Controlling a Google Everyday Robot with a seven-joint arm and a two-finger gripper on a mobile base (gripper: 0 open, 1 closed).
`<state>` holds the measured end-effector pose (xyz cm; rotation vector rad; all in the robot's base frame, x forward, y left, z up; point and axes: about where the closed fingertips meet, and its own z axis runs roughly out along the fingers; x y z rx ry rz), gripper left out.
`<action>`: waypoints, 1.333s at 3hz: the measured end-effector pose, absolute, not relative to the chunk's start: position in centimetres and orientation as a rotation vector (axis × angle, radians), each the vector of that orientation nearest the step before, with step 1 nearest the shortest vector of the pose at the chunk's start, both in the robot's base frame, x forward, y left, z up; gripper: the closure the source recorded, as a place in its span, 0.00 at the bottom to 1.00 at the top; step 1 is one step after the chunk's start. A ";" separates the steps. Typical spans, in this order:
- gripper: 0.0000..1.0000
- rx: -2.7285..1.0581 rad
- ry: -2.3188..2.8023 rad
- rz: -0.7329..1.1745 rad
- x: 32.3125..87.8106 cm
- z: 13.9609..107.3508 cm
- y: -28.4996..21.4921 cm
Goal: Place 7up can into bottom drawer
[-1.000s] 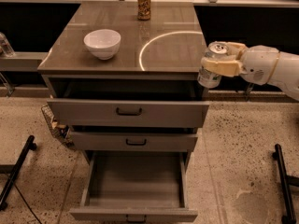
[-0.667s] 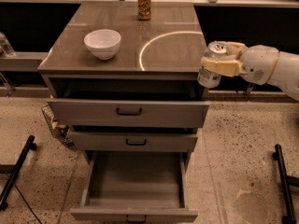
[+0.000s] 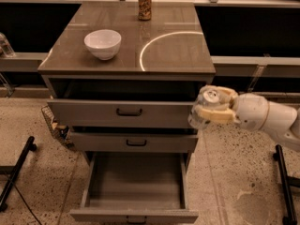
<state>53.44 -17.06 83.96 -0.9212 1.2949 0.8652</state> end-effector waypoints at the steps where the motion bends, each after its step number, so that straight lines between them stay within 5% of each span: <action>1: 1.00 -0.962 1.257 0.936 50.2 80.8 -16.3; 4: 1.00 -1.019 1.104 0.850 52.1 69.1 -10.5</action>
Offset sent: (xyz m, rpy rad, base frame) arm -0.0300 0.0074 -0.0294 0.0163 0.0009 0.0709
